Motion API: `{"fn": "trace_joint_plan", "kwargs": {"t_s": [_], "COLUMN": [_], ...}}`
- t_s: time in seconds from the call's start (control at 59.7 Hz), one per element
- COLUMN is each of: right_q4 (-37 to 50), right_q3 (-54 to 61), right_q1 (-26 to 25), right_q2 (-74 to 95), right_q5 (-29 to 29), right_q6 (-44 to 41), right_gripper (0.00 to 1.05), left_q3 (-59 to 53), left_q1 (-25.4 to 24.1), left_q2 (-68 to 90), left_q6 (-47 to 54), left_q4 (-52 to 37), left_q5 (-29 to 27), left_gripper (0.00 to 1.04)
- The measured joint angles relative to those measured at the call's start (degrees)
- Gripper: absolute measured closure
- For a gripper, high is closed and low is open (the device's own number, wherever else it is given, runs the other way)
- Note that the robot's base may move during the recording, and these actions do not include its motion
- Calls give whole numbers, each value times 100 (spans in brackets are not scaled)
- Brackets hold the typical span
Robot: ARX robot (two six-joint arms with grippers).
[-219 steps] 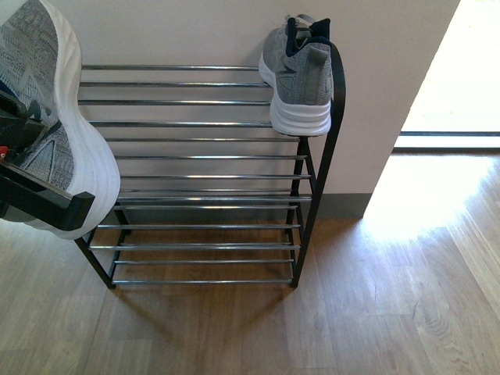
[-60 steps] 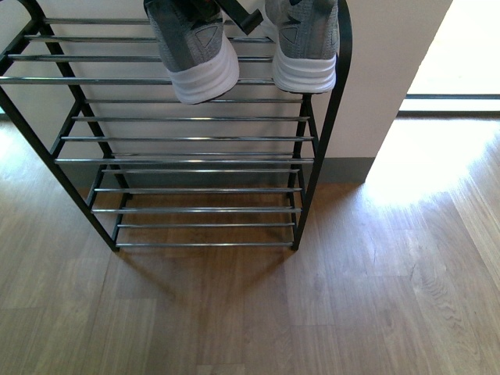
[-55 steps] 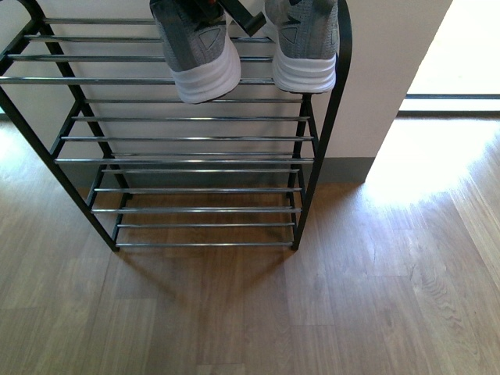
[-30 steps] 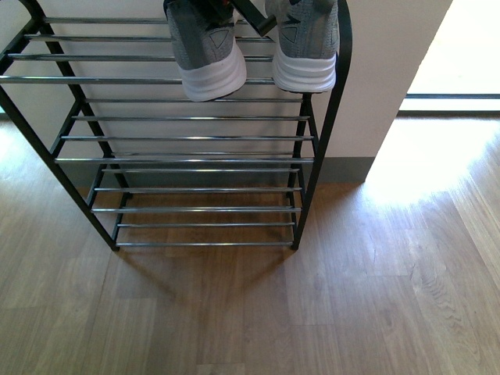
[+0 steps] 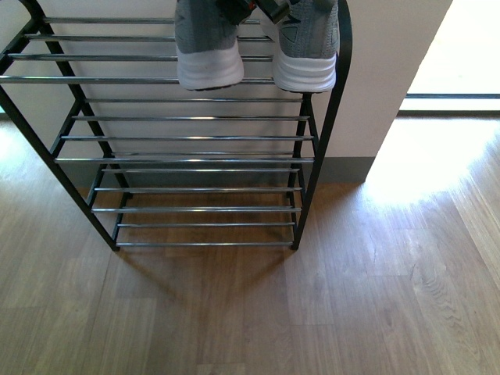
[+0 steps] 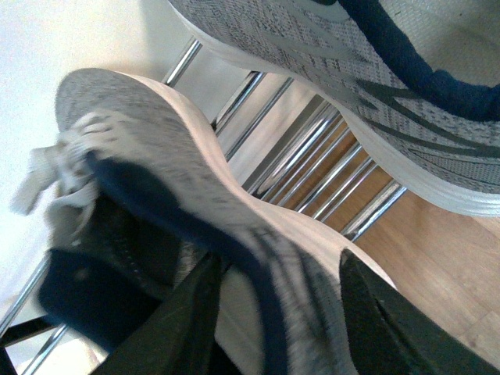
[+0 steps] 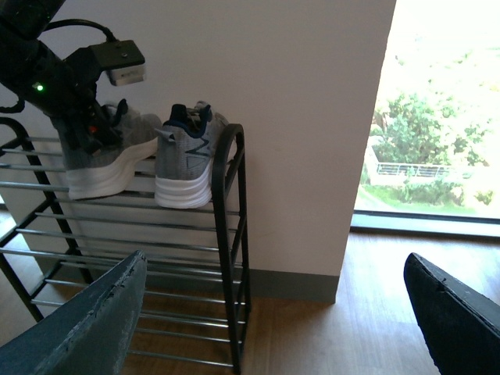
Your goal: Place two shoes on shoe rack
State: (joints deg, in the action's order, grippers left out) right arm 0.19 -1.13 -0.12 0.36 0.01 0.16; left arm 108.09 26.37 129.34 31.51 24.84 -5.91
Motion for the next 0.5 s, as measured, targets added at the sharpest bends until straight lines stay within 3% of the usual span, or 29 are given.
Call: {"fn": "trace_joint_plan", "kwargs": {"t_s": [0.184, 0.251, 0.502], "right_q4": [0, 0, 0], "right_q3": [0, 0, 0], "right_q1": [0, 0, 0], "right_q2": [0, 0, 0], "right_q5": [0, 2, 0], "right_q6": [0, 0, 0], "right_gripper": [9, 9, 9], "left_q3": [-28, -105, -817], "left_q1": [42, 48, 96], "left_q2": [-15, -68, -717], "left_q6": [-7, -7, -28], "left_q4": [-216, -295, -914], "left_q5": [35, 50, 125], "left_gripper": [16, 8, 9]}}
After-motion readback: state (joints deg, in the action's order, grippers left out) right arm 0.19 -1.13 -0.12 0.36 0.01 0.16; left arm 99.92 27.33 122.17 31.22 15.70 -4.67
